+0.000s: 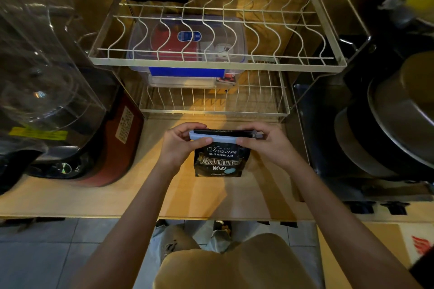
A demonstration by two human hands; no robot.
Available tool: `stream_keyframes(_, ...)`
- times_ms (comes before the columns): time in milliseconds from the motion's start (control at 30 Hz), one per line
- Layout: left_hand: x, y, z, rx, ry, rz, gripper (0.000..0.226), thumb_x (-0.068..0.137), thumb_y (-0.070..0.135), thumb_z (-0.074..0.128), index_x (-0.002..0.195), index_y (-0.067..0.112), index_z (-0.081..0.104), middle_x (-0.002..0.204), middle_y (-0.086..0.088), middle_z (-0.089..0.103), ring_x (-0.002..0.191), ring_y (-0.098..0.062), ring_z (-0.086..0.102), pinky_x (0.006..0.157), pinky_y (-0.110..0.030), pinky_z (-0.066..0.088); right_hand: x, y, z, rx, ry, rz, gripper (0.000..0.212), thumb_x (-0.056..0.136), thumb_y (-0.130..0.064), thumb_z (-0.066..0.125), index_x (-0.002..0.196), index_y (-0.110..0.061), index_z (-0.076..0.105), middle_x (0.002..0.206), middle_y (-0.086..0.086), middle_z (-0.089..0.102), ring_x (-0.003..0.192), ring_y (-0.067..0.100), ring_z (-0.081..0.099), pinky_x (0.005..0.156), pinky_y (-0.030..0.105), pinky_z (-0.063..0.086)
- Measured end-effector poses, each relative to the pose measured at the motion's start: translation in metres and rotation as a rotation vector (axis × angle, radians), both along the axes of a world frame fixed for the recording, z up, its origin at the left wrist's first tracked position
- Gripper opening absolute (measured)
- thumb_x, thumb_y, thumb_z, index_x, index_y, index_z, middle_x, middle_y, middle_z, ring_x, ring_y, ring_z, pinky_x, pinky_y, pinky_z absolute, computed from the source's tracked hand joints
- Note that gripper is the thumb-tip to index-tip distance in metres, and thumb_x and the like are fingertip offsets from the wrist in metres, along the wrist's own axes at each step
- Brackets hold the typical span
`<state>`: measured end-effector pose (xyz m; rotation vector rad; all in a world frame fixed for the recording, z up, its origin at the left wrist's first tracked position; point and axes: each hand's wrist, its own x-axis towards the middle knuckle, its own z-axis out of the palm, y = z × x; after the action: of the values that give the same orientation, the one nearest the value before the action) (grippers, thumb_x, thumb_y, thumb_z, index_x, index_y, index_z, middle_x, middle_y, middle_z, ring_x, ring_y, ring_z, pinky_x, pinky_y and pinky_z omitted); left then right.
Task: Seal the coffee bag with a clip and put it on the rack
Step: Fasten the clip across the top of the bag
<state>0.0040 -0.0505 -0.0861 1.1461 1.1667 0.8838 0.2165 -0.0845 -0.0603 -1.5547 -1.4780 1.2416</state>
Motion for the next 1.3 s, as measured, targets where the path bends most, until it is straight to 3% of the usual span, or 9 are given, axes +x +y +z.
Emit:
stream_keyframes(100,0.0,0.001,0.0,-0.018,-0.011,0.006,0.027,0.065,-0.001,0.072,0.081,0.02,0.065,0.068,0.017,0.073,0.069,-0.002,0.067,0.059,-0.015,0.056,0.008,-0.003,-0.003,-0.078,0.057,-0.038,0.045,0.075,-0.012,0.07,0.115,-0.028,0.055,0.106,-0.018,0.055,0.103,0.007,0.055,0.083,0.025,0.052)
stream_keyframes(300,-0.002,0.001,0.001,-0.017,0.019,0.006,0.027,0.064,0.002,0.073,0.08,0.023,0.066,0.084,0.004,0.068,0.079,-0.012,0.065,0.064,-0.019,0.057,0.012,0.0,-0.01,-0.039,-0.002,-0.108,0.034,0.072,-0.013,0.073,0.105,-0.006,0.065,0.1,-0.001,0.067,0.094,0.01,0.064,0.07,0.015,0.053)
stream_keyframes(467,-0.003,0.007,0.02,0.283,0.498,-0.22,0.032,0.073,0.014,0.07,0.099,0.03,0.061,0.096,0.01,0.063,0.092,-0.001,0.056,0.08,-0.013,0.045,0.014,0.005,-0.01,-0.061,0.011,-0.104,0.032,0.069,-0.009,0.075,0.1,-0.004,0.067,0.103,0.006,0.068,0.089,0.006,0.063,0.064,0.014,0.051)
stream_keyframes(600,0.019,0.012,0.039,0.514,0.844,-0.476,0.045,0.079,0.026,0.064,0.122,0.022,0.051,0.12,-0.001,0.057,0.112,-0.015,0.049,0.094,-0.035,0.043,0.014,0.006,-0.009,-0.068,0.046,-0.085,0.029,0.069,-0.006,0.075,0.097,-0.002,0.067,0.093,-0.002,0.067,0.085,0.001,0.061,0.059,0.003,0.047)
stream_keyframes(700,0.047,0.013,0.042,0.56,0.955,-0.57,0.045,0.08,0.029,0.061,0.123,0.018,0.05,0.122,-0.004,0.055,0.113,-0.019,0.049,0.092,-0.036,0.043,0.014,0.006,-0.01,-0.066,0.059,-0.092,0.029,0.068,-0.004,0.075,0.096,-0.002,0.067,0.089,-0.003,0.066,0.083,0.003,0.062,0.059,0.004,0.049)
stream_keyframes(900,0.06,0.022,0.044,0.544,0.992,-0.665,0.03,0.082,0.024,0.061,0.11,0.018,0.061,0.101,-0.008,0.061,0.089,-0.021,0.053,0.075,-0.032,0.041,0.015,0.009,-0.014,-0.061,0.034,-0.117,0.026,0.065,-0.004,0.077,0.088,-0.012,0.069,0.09,-0.001,0.068,0.088,0.012,0.065,0.075,0.022,0.051)
stream_keyframes(1067,0.062,0.024,0.046,0.569,1.023,-0.696,0.026,0.082,0.023,0.06,0.106,0.015,0.064,0.097,-0.01,0.063,0.088,-0.024,0.055,0.074,-0.036,0.043,0.015,0.011,-0.015,-0.028,0.035,-0.119,0.03,0.064,-0.001,0.077,0.093,-0.004,0.069,0.098,0.01,0.071,0.091,0.016,0.065,0.084,0.032,0.052)
stream_keyframes(1167,0.063,0.023,0.046,0.581,1.032,-0.687,0.025,0.082,0.022,0.059,0.106,0.015,0.064,0.096,-0.011,0.064,0.088,-0.025,0.056,0.071,-0.032,0.039,0.018,0.011,-0.012,-0.038,0.012,-0.063,0.028,0.069,-0.005,0.074,0.097,-0.007,0.069,0.098,0.005,0.07,0.093,0.014,0.064,0.084,0.031,0.052)
stream_keyframes(1300,0.063,0.025,0.047,0.577,1.038,-0.69,0.025,0.083,0.02,0.058,0.106,0.014,0.064,0.097,-0.01,0.064,0.09,-0.024,0.056,0.074,-0.032,0.04,0.027,0.011,-0.007,0.032,-0.214,0.04,0.034,0.079,-0.017,0.068,0.112,-0.013,0.063,0.11,0.007,0.067,0.094,0.014,0.06,0.086,0.033,0.05)
